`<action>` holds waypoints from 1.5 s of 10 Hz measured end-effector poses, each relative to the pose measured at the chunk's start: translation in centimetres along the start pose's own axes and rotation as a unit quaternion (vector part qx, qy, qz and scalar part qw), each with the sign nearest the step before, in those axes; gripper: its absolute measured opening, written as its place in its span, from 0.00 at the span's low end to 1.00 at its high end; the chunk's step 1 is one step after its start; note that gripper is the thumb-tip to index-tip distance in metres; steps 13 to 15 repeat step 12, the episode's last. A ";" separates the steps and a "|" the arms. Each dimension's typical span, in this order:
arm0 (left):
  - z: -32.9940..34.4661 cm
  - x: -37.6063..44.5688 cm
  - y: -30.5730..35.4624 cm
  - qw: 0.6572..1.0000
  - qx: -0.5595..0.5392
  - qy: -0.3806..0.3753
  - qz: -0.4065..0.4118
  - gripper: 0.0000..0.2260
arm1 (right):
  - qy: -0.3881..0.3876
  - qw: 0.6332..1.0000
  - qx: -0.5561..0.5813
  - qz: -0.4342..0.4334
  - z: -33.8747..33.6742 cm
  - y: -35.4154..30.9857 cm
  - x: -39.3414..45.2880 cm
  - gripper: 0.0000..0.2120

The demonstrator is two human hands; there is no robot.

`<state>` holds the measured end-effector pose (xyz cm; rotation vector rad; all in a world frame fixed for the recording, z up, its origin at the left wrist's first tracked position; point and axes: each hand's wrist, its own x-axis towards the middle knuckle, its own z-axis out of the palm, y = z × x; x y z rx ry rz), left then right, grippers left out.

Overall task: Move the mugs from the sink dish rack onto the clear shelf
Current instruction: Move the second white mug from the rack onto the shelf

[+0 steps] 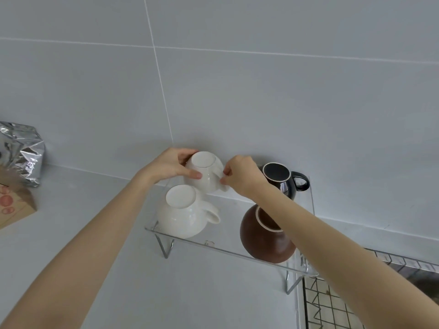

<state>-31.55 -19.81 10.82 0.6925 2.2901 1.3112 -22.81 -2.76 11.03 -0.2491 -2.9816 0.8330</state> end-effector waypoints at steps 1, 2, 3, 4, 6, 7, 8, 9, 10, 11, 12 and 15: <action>0.3 0.0 0.3 0.999 0.031 0.040 0.002 0.21 | 0.013 1.000 -0.009 -0.004 -0.1 0.5 0.4 0.08; 1.0 -0.3 0.9 0.992 0.080 0.094 0.001 0.22 | 0.013 1.000 -0.016 -0.009 -0.5 1.0 1.1 0.08; 1.5 -0.8 1.3 0.987 0.110 0.121 -0.005 0.27 | 0.009 1.000 -0.025 -0.015 -0.7 1.1 1.7 0.08; 1.7 -0.8 1.4 0.981 0.131 0.141 -0.007 0.26 | 0.001 0.999 -0.038 -0.023 -0.7 1.2 2.3 0.08; 2.2 -0.9 1.4 0.973 0.163 0.163 -0.011 0.19 | 0.000 0.997 -0.071 -0.039 -0.2 1.5 2.6 0.09; 2.3 -1.1 1.3 0.972 0.162 0.173 -0.008 0.19 | 0.000 0.995 -0.086 -0.048 0.0 1.8 2.7 0.08; 2.4 -1.1 1.1 0.971 0.166 0.171 -0.003 0.20 | 0.008 0.995 -0.089 -0.047 0.1 2.0 2.7 0.09; 2.5 -1.1 0.9 0.970 0.164 0.181 -0.004 0.21 | 0.009 0.992 -0.116 -0.047 0.6 2.0 2.7 0.09; 2.5 -1.4 1.3 0.973 0.158 0.169 -0.008 0.21 | -0.012 0.991 -0.125 -0.045 0.1 1.7 2.1 0.09; 2.4 -1.5 1.5 0.978 0.157 0.139 -0.011 0.20 | -0.017 0.996 -0.053 -0.067 -2.2 1.8 0.7 0.16; 2.7 -1.9 2.7 0.974 0.172 0.147 -0.020 0.18 | 0.046 0.995 0.055 -0.069 -6.8 1.9 -1.7 0.19; 2.7 -1.9 2.7 0.974 0.172 0.147 -0.020 0.18 | 0.046 0.995 0.055 -0.069 -6.8 1.9 -1.7 0.19</action>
